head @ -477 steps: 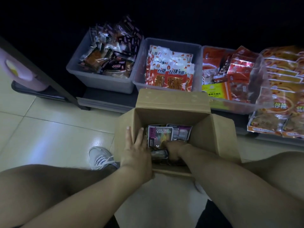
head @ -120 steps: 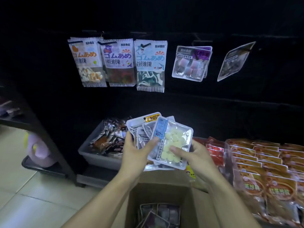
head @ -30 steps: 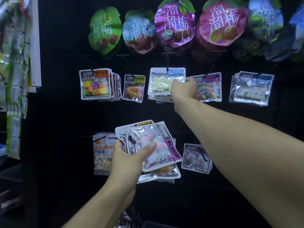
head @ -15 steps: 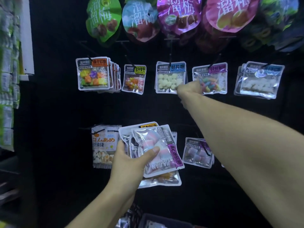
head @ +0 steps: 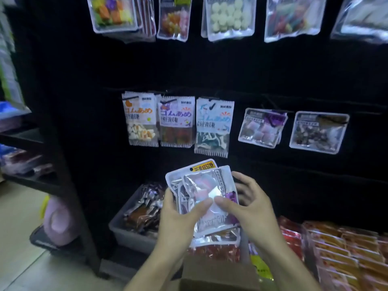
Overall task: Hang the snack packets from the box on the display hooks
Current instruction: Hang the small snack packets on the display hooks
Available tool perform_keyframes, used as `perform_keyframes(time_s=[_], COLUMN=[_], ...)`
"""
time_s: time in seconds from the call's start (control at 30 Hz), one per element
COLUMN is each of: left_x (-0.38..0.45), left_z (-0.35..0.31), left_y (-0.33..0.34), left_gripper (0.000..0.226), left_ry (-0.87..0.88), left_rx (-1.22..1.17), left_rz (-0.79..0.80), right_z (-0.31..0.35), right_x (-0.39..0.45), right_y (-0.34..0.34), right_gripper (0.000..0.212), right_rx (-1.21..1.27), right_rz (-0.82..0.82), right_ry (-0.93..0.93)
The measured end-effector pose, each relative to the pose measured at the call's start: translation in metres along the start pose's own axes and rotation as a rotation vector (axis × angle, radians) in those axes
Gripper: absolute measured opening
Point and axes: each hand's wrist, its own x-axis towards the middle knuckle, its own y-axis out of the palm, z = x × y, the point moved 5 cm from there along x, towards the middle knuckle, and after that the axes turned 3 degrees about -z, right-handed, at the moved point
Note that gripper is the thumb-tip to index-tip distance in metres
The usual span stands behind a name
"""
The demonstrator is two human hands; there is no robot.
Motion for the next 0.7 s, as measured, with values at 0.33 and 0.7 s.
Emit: perform_keyframes(time_s=[0.33,0.7], left_x=[-0.004,0.006], left_z=[0.040,0.047], left_y=[-0.020,-0.020], left_gripper=[0.060,0.093], left_ry=[-0.089,-0.114], left_rx=[-0.053,0.052], left_rz=[-0.044,-0.002], right_z=[-0.055,-0.040], right_x=[-0.018,-0.016], right_y=[0.013,-0.025], right_gripper=[0.067,0.060], right_rx=[0.065,0.149], right_rz=[-0.010,0.016], right_ry=[0.196,0.132])
